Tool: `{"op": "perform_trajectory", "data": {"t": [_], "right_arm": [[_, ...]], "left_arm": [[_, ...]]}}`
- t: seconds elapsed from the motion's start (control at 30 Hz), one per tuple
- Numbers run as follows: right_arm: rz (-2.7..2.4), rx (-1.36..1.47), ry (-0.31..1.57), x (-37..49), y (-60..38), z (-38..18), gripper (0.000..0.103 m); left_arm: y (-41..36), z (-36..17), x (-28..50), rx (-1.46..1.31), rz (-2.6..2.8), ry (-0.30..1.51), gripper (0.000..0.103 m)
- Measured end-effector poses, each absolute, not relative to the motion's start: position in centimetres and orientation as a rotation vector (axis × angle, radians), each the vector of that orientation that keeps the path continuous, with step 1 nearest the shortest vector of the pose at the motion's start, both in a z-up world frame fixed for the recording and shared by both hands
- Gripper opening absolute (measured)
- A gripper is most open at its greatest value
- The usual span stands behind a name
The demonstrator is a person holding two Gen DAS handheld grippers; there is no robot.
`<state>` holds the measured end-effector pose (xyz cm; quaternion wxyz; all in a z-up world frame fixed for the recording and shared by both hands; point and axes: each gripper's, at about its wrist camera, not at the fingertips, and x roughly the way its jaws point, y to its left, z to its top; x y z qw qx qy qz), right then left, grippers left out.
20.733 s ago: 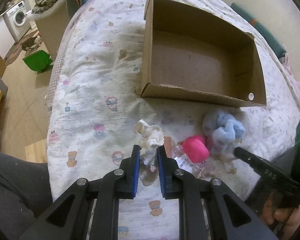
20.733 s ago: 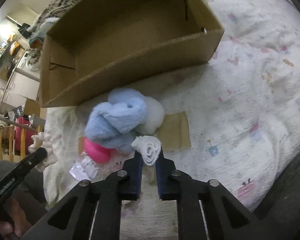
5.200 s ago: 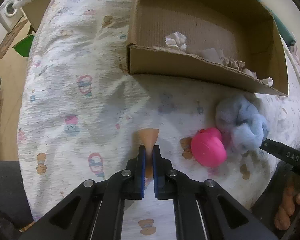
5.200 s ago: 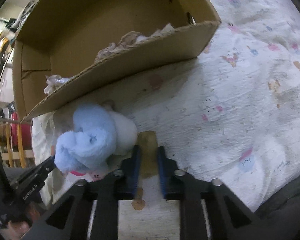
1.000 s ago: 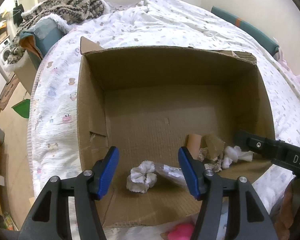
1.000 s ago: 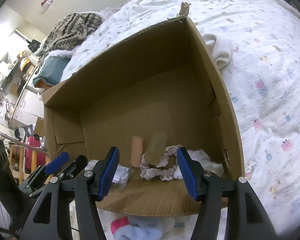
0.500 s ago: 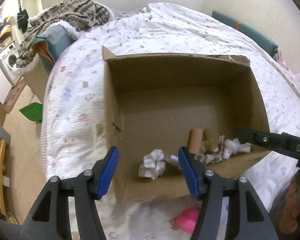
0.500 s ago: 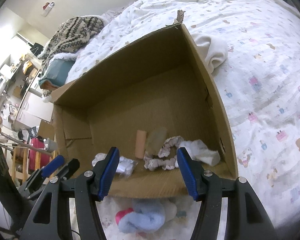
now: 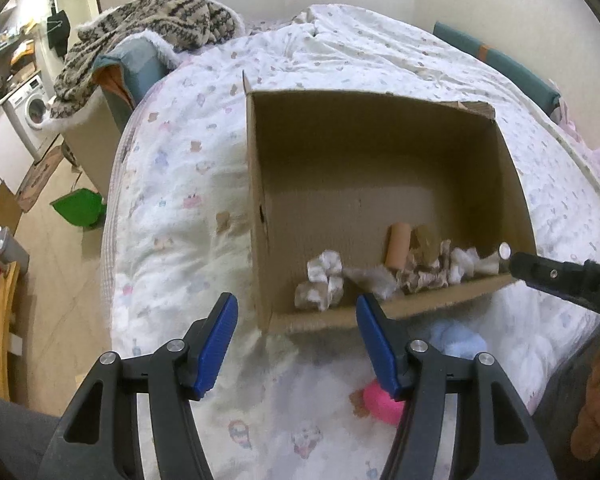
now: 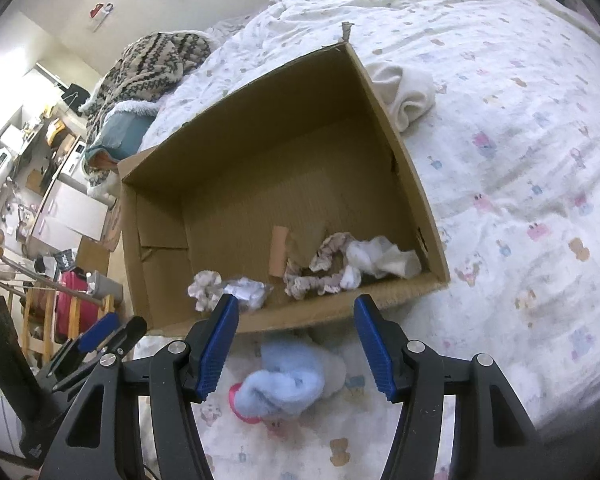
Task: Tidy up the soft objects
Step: 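Withdraw both open tools from the box toward the remaining items, then grasp the blue-and-white sock bundle with the right tool while the left tool grasps the pink duck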
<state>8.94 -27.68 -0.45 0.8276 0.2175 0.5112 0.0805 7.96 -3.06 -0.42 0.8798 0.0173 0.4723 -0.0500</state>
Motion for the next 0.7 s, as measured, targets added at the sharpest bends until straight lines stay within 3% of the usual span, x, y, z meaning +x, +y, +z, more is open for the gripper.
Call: {"op": "perform_trajectory", "data": {"t": [0.7], "right_arm": [[0.157,0.496,1.182,5.8,-27.3,-3.7,0.066]], "left_arm": [[-2.4,-2.7,4.8,-0.037,-0.064,1.088,0.058]]}}
